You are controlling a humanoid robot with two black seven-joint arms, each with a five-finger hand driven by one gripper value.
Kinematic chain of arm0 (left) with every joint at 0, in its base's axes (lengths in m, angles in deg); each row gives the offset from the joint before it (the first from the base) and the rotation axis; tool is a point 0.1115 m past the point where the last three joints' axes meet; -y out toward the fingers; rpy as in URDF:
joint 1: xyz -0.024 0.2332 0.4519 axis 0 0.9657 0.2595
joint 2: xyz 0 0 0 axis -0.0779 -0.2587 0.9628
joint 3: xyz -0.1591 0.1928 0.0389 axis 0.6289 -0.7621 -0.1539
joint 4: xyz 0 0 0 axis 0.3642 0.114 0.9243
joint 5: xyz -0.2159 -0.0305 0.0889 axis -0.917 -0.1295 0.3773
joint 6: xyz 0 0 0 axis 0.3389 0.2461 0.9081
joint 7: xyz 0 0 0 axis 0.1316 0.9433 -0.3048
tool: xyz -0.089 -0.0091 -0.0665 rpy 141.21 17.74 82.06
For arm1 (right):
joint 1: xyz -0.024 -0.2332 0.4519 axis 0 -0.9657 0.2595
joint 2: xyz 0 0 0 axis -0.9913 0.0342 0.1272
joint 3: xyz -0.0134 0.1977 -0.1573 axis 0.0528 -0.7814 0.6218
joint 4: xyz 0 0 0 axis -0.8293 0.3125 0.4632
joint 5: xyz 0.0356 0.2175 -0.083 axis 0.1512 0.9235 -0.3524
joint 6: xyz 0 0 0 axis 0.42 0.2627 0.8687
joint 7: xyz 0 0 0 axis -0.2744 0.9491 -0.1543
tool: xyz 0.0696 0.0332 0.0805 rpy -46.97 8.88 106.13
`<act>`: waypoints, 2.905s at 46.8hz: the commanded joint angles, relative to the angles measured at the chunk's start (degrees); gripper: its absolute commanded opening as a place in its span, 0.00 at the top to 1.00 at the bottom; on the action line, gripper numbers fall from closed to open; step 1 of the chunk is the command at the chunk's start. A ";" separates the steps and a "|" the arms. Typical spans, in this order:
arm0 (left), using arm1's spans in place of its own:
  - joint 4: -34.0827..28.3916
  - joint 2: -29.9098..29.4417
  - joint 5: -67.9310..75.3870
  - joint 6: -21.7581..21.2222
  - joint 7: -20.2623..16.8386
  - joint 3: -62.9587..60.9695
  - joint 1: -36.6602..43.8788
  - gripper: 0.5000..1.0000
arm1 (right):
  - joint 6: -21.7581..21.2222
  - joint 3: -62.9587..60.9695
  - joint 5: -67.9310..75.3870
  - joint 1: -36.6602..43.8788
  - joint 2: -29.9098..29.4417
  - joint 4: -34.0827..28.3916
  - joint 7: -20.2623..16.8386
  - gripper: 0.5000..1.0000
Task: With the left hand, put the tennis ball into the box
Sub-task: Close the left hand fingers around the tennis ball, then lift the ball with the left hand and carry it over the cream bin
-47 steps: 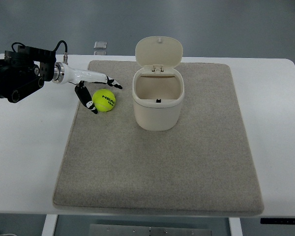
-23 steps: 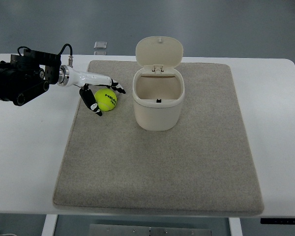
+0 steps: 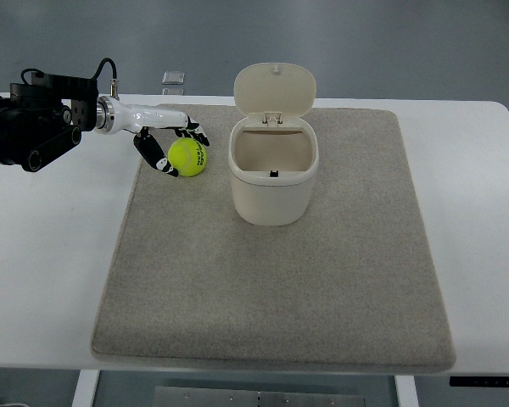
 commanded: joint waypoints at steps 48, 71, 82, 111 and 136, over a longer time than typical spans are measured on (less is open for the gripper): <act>-2.15 0.92 -0.10 0.27 0.42 -0.13 0.96 1.00 | 0.00 0.00 0.00 -0.04 0.00 0.00 0.00 0.20; -3.82 1.28 -11.61 -0.09 0.42 1.62 3.24 1.00 | 0.00 0.00 0.00 -0.04 0.00 0.00 0.00 0.20; -3.82 0.57 -26.63 0.70 0.33 8.03 6.14 1.00 | 0.00 0.00 0.00 -0.04 0.00 0.00 0.00 0.20; 9.44 -9.96 -38.51 10.55 0.15 27.90 15.19 1.00 | 0.00 0.00 0.00 -0.04 0.00 0.00 0.00 0.20; 37.04 -23.33 -38.16 9.41 0.33 32.30 14.49 1.00 | 0.00 0.00 0.00 0.05 0.00 0.00 0.00 0.20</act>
